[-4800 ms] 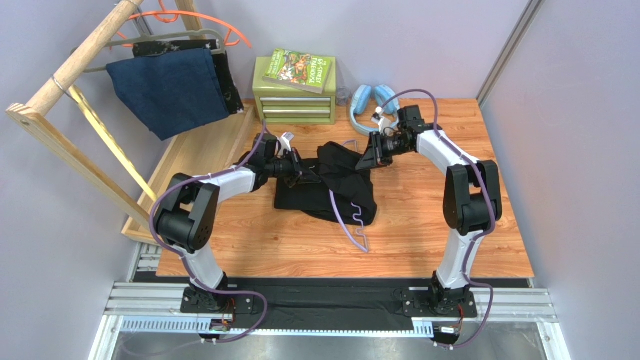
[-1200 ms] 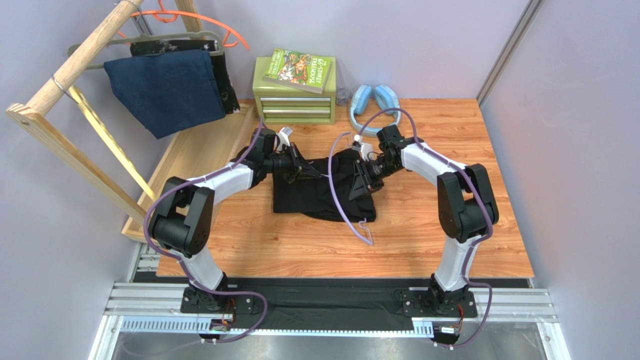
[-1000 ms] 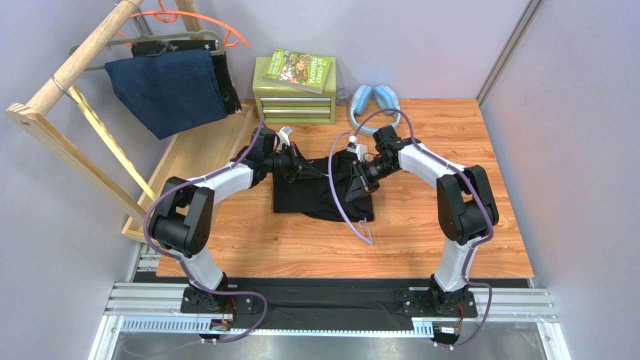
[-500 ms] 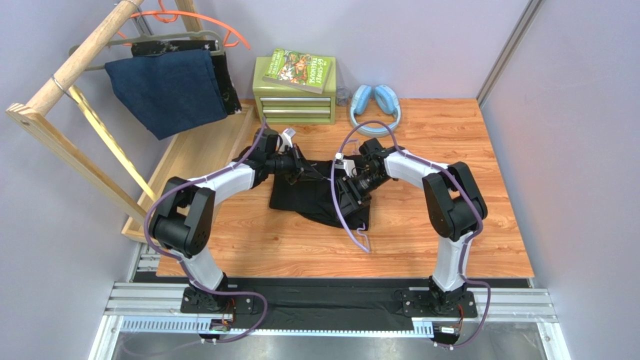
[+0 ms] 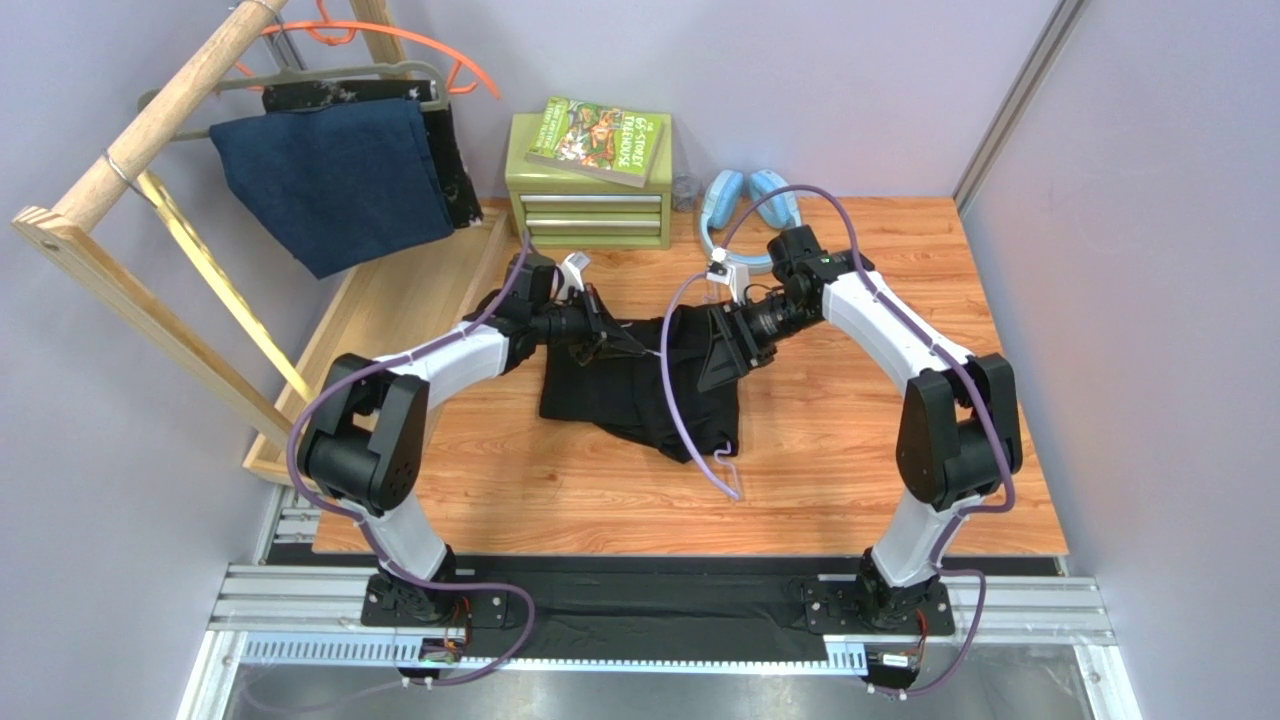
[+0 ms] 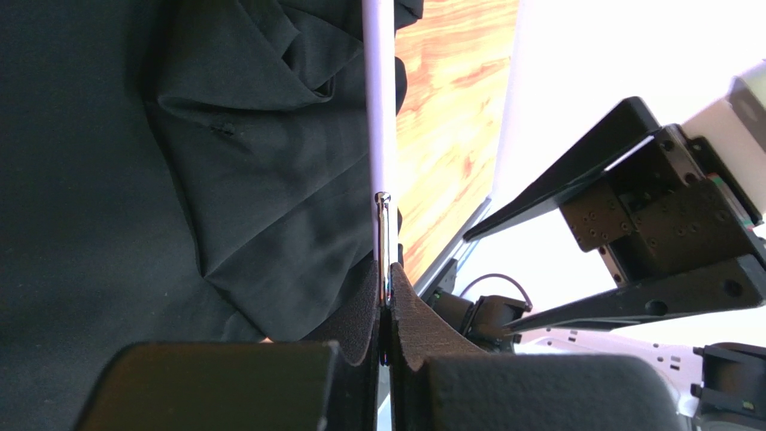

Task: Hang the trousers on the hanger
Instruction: Place trousers on hanger

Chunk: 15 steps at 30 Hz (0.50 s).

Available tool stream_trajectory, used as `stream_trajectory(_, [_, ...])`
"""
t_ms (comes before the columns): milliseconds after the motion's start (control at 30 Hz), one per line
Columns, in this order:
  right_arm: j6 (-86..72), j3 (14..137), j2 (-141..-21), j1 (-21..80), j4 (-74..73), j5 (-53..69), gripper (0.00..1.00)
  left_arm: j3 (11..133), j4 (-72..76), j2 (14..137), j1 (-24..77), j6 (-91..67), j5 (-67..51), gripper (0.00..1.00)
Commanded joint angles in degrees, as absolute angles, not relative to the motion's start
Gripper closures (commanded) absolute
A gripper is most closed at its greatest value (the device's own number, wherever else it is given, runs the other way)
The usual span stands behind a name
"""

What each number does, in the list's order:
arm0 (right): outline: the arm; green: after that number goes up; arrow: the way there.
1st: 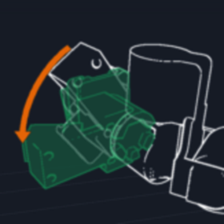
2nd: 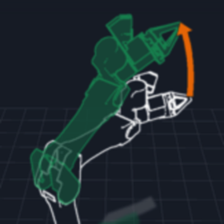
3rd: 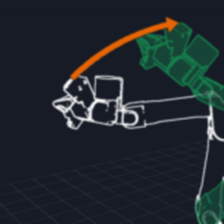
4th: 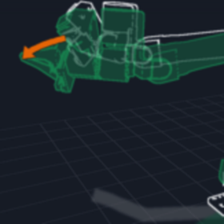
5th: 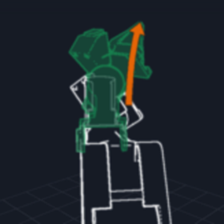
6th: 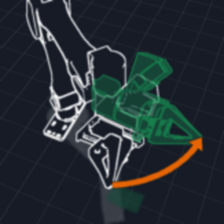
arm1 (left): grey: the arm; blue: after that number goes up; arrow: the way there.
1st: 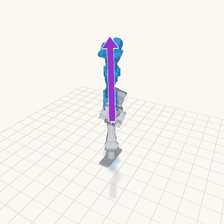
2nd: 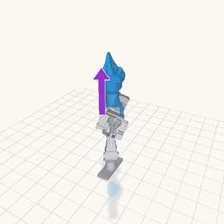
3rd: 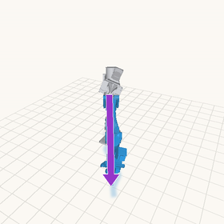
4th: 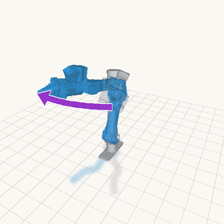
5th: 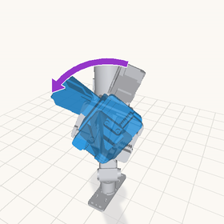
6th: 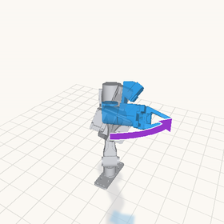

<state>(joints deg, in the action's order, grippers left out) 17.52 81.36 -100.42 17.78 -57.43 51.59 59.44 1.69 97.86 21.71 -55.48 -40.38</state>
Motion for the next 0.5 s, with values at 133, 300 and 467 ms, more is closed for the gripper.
stream_trajectory(133, [-7.3, 79.4, -104.0, 22.6, -35.7, 52.0, 0.41, 65.0, 0.4, 94.7, 22.6, -52.2, -39.4, 1.0])
stream_trajectory(300, [-9.7, 79.1, -105.4, 25.1, -32.4, 49.1, 0.42, 65.6, -2.4, 93.7, 22.7, -51.4, -37.0, 1.0])
stream_trajectory(467, [-12.0, 77.6, -106.6, 26.5, -28.1, 47.4, 0.46, 65.6, -2.1, 93.6, 22.9, -52.4, -35.8, 1.0])
